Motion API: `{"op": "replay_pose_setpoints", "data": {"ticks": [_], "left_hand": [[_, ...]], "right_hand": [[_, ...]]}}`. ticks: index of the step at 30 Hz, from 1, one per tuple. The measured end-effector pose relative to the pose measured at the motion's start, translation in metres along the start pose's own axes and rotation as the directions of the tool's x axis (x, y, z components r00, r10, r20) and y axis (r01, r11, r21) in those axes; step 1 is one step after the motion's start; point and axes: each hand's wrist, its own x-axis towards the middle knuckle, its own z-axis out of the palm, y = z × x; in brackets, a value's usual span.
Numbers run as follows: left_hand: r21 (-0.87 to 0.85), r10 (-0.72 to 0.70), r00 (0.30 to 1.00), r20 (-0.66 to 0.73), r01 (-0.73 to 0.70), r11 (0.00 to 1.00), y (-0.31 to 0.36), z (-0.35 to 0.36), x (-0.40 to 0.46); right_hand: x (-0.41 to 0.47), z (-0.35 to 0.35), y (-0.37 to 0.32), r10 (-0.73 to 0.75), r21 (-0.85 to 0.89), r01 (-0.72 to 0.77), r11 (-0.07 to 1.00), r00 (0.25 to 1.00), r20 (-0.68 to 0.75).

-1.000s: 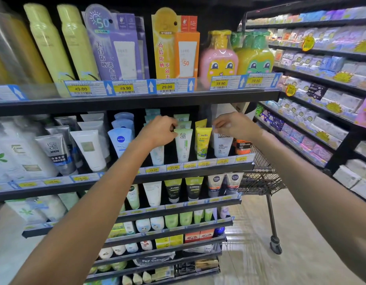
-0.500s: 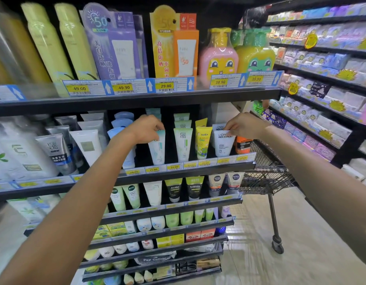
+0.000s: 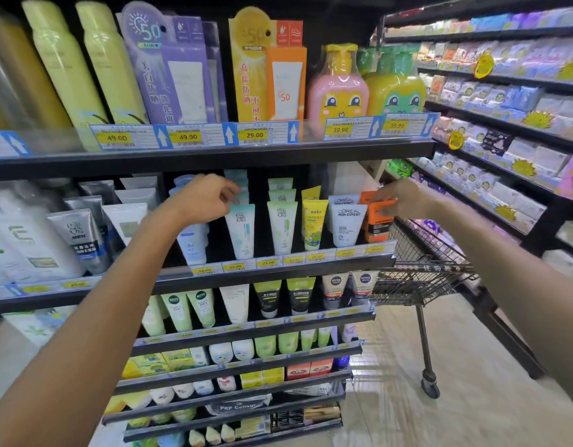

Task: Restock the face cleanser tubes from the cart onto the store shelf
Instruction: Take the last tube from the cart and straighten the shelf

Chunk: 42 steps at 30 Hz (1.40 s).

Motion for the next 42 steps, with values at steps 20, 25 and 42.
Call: {"op": "replay_pose_setpoints", "data": {"ticks": [20, 25, 42], "left_hand": [[0.224, -0.101, 0.995, -0.024, 0.104, 0.969, -0.073, -0.022, -0.028], [0.220, -0.069, 0.998, -0.012, 0.070, 0.973, -0.069, -0.027, -0.034], [0.278, -0.154, 0.985, -0.073, 0.169, 0.946, -0.123, -0.049, -0.072]], "right_hand": [[-0.005, 0.002, -0.008, -0.009, -0.047, 0.006, 0.999, 0.998, -0.060], [-0.016, 0.005, -0.017, 0.030, 0.082, -0.019, 0.996, 0.989, -0.142], [-0.040, 0.015, -0.122, -0.227, 0.058, 0.279, 0.959, 0.872, -0.435]]}}
